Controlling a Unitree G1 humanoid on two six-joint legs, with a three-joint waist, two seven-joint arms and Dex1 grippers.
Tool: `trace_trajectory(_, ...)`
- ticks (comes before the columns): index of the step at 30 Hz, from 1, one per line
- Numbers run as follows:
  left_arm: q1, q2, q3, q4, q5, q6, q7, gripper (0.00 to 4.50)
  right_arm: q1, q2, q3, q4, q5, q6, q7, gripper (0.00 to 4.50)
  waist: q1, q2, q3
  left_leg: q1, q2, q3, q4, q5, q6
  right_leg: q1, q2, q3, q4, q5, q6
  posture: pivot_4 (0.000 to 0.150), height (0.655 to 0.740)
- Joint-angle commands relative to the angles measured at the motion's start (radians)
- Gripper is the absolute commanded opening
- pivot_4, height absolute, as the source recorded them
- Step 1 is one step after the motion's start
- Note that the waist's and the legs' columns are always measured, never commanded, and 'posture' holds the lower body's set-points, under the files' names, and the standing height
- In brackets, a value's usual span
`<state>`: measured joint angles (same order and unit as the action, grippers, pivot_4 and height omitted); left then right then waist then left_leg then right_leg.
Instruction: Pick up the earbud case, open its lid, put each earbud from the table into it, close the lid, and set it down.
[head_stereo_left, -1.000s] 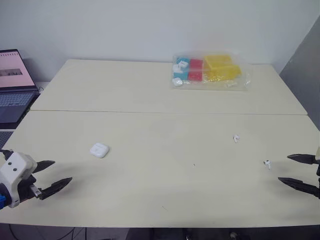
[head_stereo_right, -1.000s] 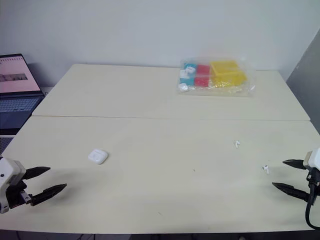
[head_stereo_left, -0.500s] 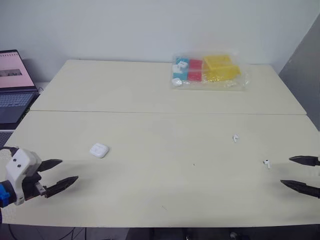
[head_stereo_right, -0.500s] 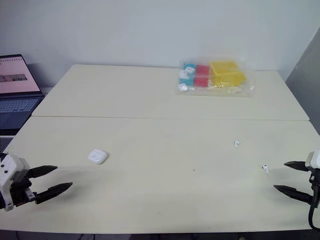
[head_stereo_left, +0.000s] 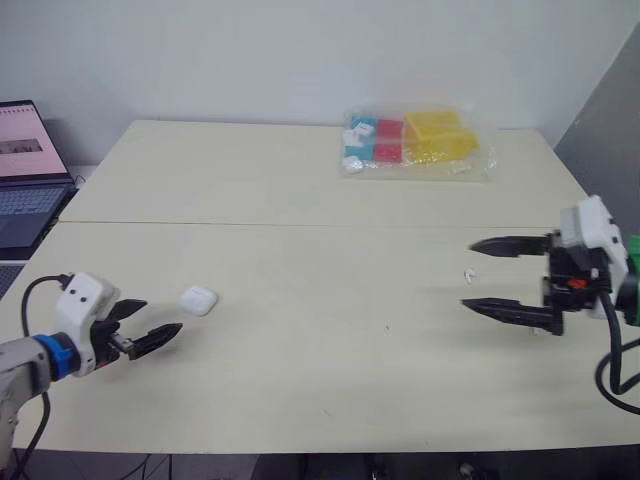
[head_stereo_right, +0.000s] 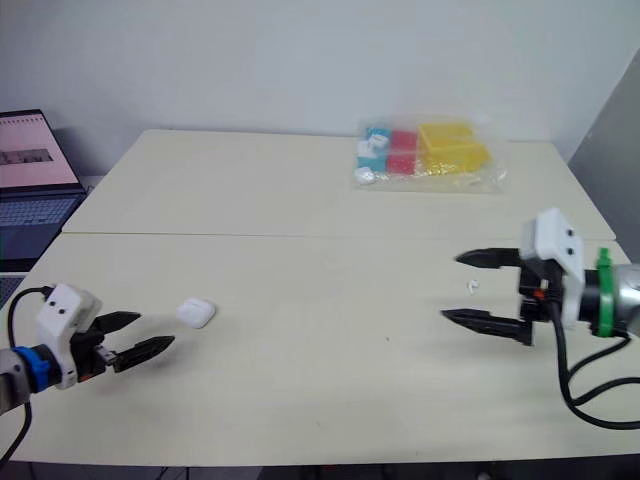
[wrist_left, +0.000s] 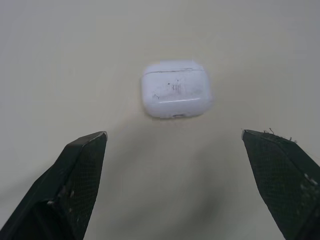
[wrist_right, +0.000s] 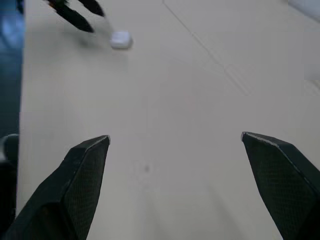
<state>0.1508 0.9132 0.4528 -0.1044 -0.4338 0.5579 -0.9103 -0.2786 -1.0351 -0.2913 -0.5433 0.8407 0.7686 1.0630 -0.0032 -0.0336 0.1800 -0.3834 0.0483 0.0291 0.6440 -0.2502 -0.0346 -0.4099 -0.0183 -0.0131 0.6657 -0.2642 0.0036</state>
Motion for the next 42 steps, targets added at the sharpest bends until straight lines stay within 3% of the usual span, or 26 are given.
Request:
trace_trajectory(1, -0.064, -0.001, -0.065, 0.030, 0.037, -0.021, 0.016, 4.50, -0.056, -0.002, 0.070, -0.016, 0.022, 0.013, 0.011, 4.40, 0.003, 0.000, 0.000, 0.000, 0.000, 0.000, 0.000, 0.000, 0.000, 0.000, 0.000, 0.000, 0.000, 0.000, 0.000, 0.150, 0.7287)
trace_trajectory(11, -0.228, -0.046, -0.203, 0.146, 0.080, -0.037, 0.023, 4.50, -0.098, 0.007, 0.177, -0.016, -0.042, -0.063, 0.068, 4.40, 0.003, -0.001, 0.000, -0.002, 0.000, -0.001, 0.002, -0.001, 0.003, -0.001, -0.001, 0.001, 0.000, 0.001, 0.001, 0.150, 0.7287)
trace_trajectory(27, -0.276, -0.087, -0.257, 0.217, 0.118, -0.067, 0.021, 4.50, -0.085, 0.020, 0.194, -0.026, -0.073, -0.081, 0.077, 4.40, 0.003, -0.001, -0.001, 0.000, 0.000, -0.001, 0.002, -0.001, 0.003, 0.000, -0.001, 0.001, 0.002, 0.001, 0.001, 0.150, 0.7287)
trace_trajectory(34, -0.304, -0.085, -0.292, 0.269, 0.138, -0.076, -0.022, 2.82, -0.083, 0.022, 0.193, -0.037, -0.072, -0.081, 0.069, 4.50, 0.003, -0.001, -0.001, 0.001, -0.001, 0.000, 0.003, -0.001, 0.003, 0.000, -0.001, 0.002, 0.004, 0.001, 0.001, 0.150, 0.7287)
trace_trajectory(39, -0.298, -0.092, -0.321, 0.237, 0.132, -0.116, -0.089, 2.81, -0.065, 0.021, 0.165, -0.048, -0.058, -0.067, 0.046, 4.50, 0.005, 0.000, -0.001, 0.001, -0.001, 0.000, 0.003, -0.001, 0.003, 0.000, -0.002, 0.002, 0.006, 0.001, 0.001, 0.150, 0.7287)
trace_trajectory(42, -0.297, -0.132, -0.337, 0.118, 0.081, -0.158, -0.139, 2.81, -0.047, 0.029, 0.141, -0.055, -0.029, -0.033, 0.008, 4.50, 0.007, 0.000, -0.001, 0.001, -0.002, 0.000, 0.004, -0.001, 0.003, 0.000, -0.002, 0.003, 0.006, 0.001, 0.001, 0.150, 0.7287)
